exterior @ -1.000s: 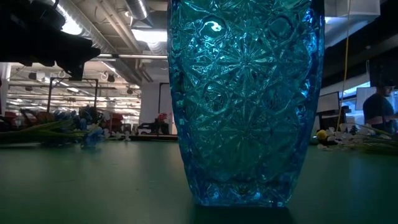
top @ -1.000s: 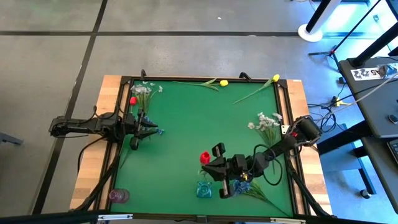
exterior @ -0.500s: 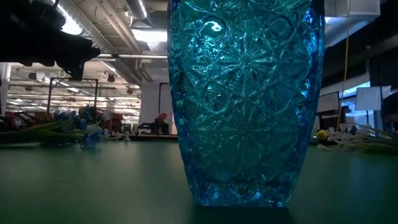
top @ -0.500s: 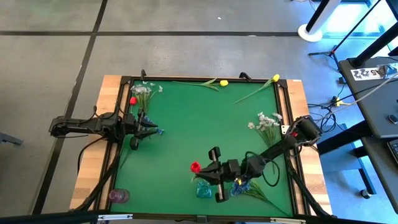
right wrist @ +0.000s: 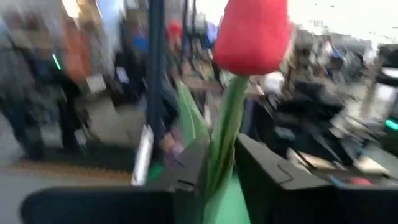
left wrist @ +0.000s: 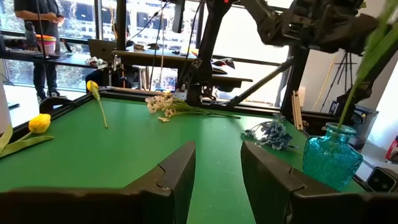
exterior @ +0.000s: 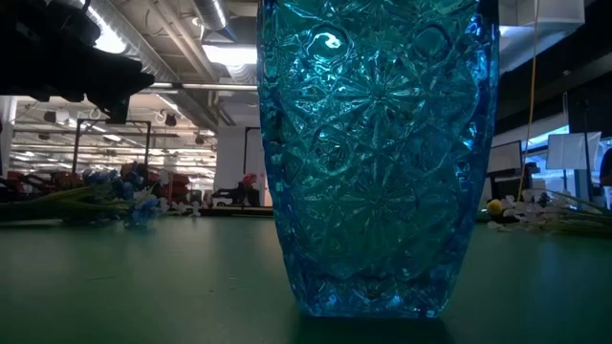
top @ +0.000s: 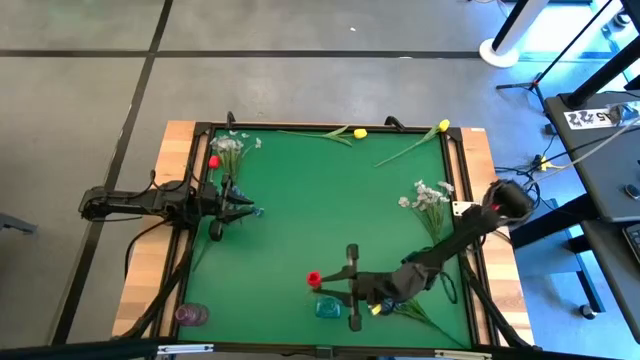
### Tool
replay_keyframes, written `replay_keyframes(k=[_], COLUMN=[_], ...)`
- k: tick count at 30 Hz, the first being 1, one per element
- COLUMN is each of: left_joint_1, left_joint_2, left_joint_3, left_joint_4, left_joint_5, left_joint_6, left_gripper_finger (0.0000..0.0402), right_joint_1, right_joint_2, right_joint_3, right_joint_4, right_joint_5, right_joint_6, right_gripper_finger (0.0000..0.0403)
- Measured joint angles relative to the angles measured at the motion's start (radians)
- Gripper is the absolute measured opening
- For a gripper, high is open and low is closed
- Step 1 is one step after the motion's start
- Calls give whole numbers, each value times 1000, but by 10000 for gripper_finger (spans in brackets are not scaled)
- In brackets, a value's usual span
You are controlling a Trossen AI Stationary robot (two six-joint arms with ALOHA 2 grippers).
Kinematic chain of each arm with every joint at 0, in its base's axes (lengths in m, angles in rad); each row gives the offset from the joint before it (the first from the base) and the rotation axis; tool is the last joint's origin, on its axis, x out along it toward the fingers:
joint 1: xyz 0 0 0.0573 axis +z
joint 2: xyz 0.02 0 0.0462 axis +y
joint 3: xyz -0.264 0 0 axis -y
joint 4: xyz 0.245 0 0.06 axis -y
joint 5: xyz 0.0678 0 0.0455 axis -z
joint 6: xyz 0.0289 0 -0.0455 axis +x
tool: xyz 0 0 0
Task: Sort flowers into vase by color
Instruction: Put the right red flower into the blue vase
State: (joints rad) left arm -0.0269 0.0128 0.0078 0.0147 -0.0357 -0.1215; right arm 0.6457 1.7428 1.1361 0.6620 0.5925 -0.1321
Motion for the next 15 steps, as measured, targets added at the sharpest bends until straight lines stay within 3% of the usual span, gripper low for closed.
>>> replay_keyframes(k=[5,15], left_joint_1=[0,0], left_joint_2=[0,0], left_joint_3=[0,0], left_joint_4=[0,0], left_joint_5=[0,0], left_joint_6=[0,0], left_gripper_finger=[125,125], right_joint_1=[48,83], right_joint_2=[-119,-279], right_joint_3=[51,68], right_joint_4=[-356,-768], right_joint_5=[76,21], right_joint_6=[74,348], right_gripper_finger=[143,246])
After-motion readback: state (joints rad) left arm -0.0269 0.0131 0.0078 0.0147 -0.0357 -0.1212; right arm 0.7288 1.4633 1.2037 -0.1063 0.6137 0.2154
